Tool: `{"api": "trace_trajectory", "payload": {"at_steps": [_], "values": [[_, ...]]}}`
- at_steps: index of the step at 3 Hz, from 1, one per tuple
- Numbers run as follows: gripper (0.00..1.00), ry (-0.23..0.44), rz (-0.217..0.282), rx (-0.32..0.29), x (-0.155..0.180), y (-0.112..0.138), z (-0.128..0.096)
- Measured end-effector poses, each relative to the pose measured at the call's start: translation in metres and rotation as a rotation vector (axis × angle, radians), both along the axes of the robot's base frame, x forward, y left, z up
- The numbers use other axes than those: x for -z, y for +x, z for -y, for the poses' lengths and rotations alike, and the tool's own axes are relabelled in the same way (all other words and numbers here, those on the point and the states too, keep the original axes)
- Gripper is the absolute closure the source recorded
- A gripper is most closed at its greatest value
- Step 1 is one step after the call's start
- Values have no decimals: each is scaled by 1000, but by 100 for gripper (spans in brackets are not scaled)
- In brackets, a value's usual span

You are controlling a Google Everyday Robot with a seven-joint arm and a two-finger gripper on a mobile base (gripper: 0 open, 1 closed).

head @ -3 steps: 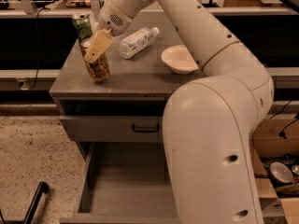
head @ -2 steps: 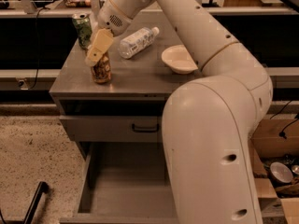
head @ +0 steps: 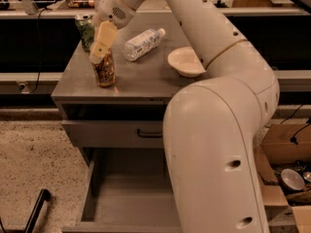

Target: Pick orange can from middle drawer and place on counter

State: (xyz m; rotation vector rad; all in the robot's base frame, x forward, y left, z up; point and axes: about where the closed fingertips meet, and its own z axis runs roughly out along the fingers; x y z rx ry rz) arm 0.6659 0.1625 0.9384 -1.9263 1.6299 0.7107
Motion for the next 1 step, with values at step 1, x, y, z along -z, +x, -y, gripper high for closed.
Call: {"api": "trace_trajectory", "payload": {"at_steps": [1], "values": [[0,32,158,-50,-49,-7,4]]}}
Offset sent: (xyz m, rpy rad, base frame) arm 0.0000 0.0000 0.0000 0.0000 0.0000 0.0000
